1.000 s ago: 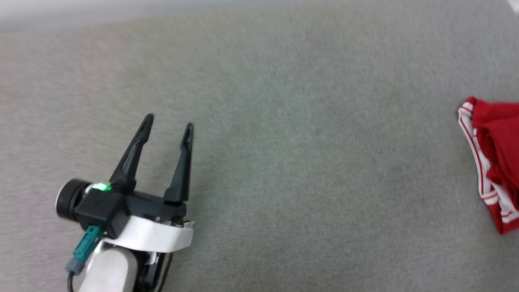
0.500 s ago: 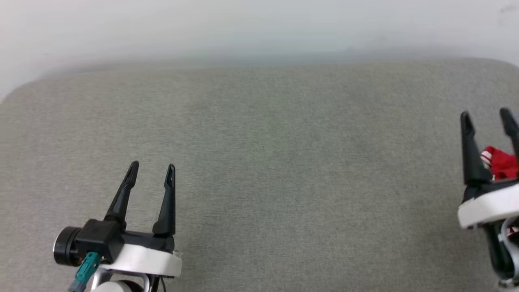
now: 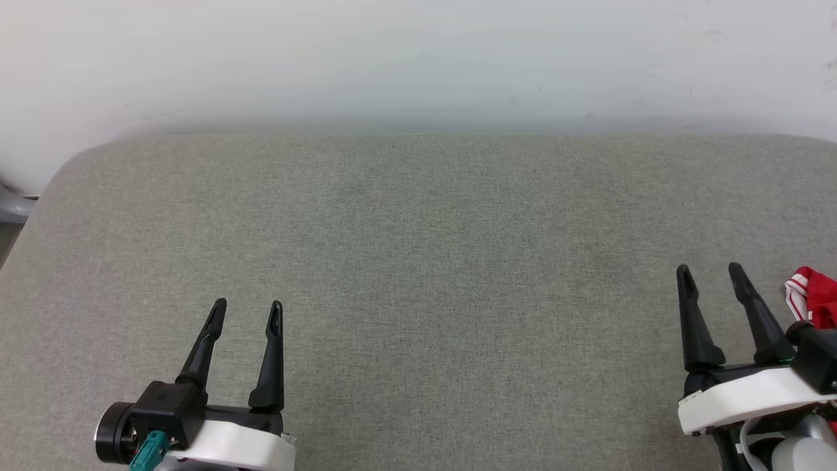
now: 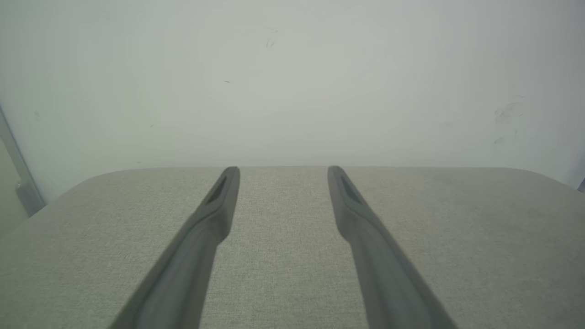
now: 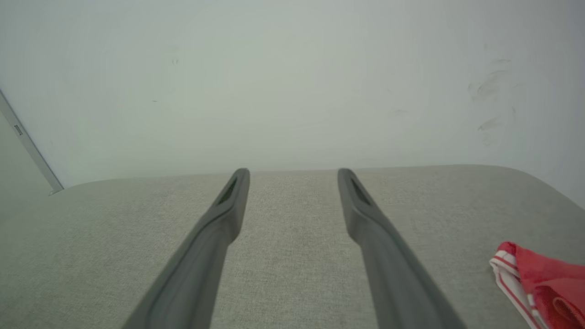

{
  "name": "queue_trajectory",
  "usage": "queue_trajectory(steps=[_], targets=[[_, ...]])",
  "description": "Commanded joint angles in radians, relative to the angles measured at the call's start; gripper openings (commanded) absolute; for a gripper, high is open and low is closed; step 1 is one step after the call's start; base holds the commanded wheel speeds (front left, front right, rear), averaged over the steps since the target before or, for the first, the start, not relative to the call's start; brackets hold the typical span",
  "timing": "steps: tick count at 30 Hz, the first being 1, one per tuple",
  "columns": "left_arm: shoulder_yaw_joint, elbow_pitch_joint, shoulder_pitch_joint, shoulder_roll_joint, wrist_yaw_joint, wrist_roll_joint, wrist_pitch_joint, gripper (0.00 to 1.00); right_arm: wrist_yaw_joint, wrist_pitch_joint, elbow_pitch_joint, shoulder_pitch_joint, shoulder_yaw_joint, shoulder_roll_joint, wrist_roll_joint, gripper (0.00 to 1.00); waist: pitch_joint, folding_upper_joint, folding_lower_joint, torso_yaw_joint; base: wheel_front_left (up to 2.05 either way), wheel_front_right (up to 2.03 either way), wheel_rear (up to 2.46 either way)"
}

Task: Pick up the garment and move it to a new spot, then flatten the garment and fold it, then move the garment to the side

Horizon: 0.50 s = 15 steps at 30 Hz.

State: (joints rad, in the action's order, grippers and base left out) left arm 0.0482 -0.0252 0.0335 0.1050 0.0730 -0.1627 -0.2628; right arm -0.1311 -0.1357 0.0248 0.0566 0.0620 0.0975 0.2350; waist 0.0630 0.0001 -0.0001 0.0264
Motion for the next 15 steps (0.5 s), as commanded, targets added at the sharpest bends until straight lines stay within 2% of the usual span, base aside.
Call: queue_trajectory(steps=[1,15], targets=[[-0.007,0.002,0.004,-0.007,0.007,0.003,-0.002,1.0,0.001,-0.009,0.006,-0.013,-0.002,-0.007,-0.007,1.0,-0.001,-0.0001,0.0001,0.0,0.0,0.0,0.0],[-0.032,0.006,0.011,-0.037,0.04,0.022,-0.002,1.0,0.001,-0.029,0.029,-0.003,-0.011,-0.02,-0.006,1.0,-0.004,-0.0001,0.0001,-0.005,0.0,0.0,0.0]])
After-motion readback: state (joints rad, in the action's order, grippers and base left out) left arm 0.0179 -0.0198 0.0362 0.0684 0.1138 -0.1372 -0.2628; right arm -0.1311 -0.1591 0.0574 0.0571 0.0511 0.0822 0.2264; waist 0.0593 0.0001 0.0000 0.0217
